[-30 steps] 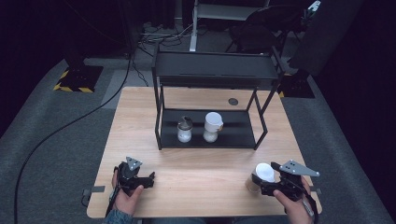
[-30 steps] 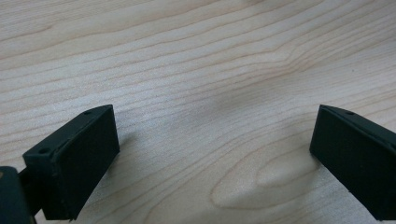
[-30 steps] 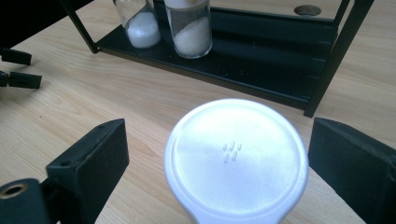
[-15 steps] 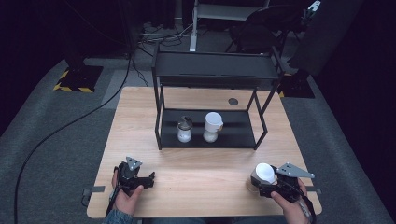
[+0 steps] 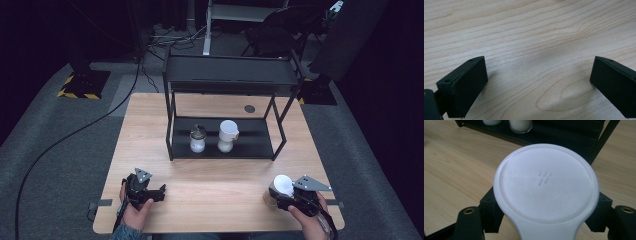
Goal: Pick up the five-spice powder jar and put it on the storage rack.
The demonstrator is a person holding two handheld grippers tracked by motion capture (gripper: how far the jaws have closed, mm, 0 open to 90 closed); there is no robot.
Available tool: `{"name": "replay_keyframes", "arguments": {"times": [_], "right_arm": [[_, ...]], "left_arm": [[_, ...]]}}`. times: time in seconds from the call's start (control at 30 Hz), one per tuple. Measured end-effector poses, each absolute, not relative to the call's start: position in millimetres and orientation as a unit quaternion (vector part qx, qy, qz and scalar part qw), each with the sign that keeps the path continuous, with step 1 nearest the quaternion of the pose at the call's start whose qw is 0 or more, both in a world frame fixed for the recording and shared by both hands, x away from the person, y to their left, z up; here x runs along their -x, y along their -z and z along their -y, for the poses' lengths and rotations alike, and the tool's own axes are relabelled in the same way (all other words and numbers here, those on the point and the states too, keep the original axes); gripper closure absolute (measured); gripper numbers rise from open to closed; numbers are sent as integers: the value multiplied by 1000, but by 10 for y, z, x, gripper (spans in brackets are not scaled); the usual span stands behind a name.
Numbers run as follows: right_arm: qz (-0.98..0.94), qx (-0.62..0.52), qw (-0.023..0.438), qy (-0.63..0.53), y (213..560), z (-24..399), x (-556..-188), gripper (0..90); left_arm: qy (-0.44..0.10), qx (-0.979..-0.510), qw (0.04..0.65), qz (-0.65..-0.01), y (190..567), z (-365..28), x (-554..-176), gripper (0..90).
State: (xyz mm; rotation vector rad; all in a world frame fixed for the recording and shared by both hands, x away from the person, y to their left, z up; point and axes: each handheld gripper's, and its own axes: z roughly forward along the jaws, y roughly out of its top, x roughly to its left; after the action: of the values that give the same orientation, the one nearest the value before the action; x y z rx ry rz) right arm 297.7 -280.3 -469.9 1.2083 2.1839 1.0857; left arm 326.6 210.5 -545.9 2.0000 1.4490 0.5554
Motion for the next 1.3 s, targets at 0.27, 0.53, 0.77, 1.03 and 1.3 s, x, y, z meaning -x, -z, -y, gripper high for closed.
{"name": "replay_keyframes", "arguments": {"times": [0.27, 0.53, 0.77, 1.03, 1.3], "right_arm": [[-793, -430, 200, -383, 4667, 2781, -2996, 305], [-796, -423, 202, -382, 4529, 2774, -3040, 305], [-799, -415, 205, -384, 4351, 2778, -3127, 305], [-803, -406, 207, -384, 4176, 2752, -3251, 305], [-806, -400, 200, -389, 4036, 2702, -3405, 305]], "left_arm": [[-210, -754, 300, -546, 5458, -2105, -3266, 12], [-210, -753, 300, -546, 5459, -2105, -3265, 12], [-210, -753, 300, -546, 5460, -2105, -3264, 11], [-211, -753, 300, -546, 5460, -2105, -3265, 11], [-210, -753, 301, -546, 5461, -2105, -3266, 9]]}}
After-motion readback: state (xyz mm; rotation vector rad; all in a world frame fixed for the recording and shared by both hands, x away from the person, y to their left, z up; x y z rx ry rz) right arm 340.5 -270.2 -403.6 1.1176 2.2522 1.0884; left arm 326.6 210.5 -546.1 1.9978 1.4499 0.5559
